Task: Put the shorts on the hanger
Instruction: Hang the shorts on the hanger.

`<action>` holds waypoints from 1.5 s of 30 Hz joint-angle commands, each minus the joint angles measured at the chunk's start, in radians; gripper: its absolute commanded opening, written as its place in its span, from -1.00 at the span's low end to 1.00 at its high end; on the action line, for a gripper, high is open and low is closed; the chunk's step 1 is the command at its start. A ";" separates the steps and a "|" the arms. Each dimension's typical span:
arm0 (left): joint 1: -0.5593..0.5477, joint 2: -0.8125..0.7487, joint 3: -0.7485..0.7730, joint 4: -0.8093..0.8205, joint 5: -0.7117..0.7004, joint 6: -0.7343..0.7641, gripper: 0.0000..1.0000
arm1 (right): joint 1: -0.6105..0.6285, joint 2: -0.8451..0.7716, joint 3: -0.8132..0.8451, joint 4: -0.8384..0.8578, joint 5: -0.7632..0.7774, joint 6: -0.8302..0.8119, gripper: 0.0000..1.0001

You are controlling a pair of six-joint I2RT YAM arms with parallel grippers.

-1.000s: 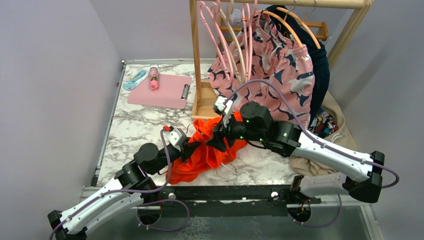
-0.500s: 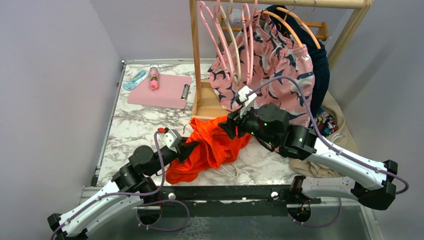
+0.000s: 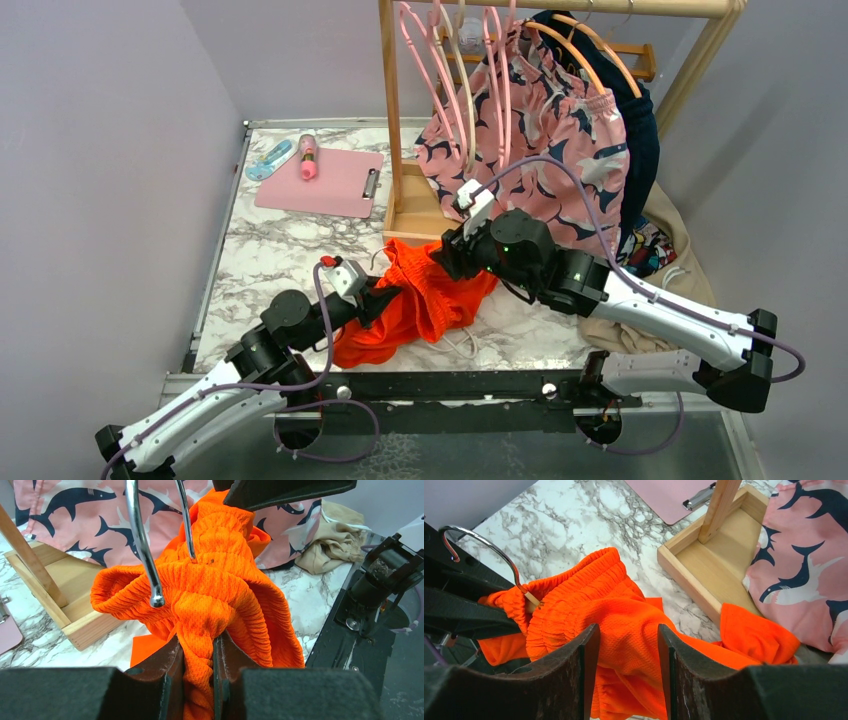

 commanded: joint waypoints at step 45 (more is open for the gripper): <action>-0.002 0.115 0.024 0.140 0.257 -0.032 -1.00 | 0.001 0.104 0.123 0.011 0.210 -0.059 -0.98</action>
